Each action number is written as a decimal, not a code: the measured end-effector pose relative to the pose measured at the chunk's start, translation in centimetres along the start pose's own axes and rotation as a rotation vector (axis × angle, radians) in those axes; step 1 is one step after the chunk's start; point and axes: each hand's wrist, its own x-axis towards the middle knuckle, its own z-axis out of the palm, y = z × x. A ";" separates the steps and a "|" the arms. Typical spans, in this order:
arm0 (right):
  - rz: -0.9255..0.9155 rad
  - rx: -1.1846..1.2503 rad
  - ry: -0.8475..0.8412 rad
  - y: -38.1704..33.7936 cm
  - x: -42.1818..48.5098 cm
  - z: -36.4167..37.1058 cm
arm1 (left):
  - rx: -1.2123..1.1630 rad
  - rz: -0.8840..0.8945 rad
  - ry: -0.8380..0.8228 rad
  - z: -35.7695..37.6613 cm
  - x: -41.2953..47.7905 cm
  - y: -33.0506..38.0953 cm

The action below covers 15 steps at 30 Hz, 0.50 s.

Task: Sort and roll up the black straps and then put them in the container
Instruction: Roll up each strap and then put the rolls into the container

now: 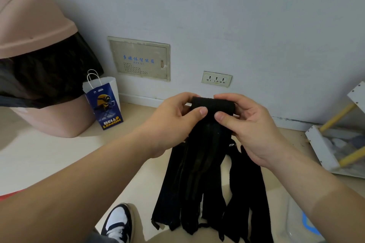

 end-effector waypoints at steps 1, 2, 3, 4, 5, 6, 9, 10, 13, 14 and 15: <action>0.047 0.061 -0.022 -0.3 0.0 0.0 | 0.026 0.020 0.014 0.1 -0.1 0.1; 0.102 0.116 -0.046 -0.5 0.0 -0.1 | 0.050 0.041 0.026 0.2 -0.2 0.3; 0.151 0.155 -0.069 -0.7 0.0 -0.2 | 0.068 0.064 0.035 0.2 -0.3 0.4; 0.187 0.170 -0.089 -0.9 0.0 -0.2 | 0.074 0.089 0.042 0.2 -0.3 0.5; 0.216 0.163 -0.112 -1.0 -0.1 -0.2 | 0.075 0.113 0.050 0.2 -0.3 0.5; 0.250 0.139 -0.138 -1.1 -0.1 -0.2 | 0.078 0.140 0.059 0.2 -0.3 0.6; 0.363 0.067 -0.182 -1.0 -0.1 -0.2 | 0.187 0.267 0.080 0.4 -0.5 0.4; 0.379 0.068 -0.180 -1.0 -0.2 -0.2 | 0.231 0.303 0.081 0.5 -0.6 0.2; 0.344 0.136 -0.128 -1.2 -0.2 -0.1 | 0.269 0.349 0.083 0.7 -0.4 -0.2; 0.327 0.164 -0.106 -1.3 -0.3 0.0 | 0.256 0.343 0.084 0.7 -0.3 -0.2; 0.313 0.188 -0.088 -1.3 -0.3 0.0 | 0.223 0.319 0.081 0.7 -0.3 -0.1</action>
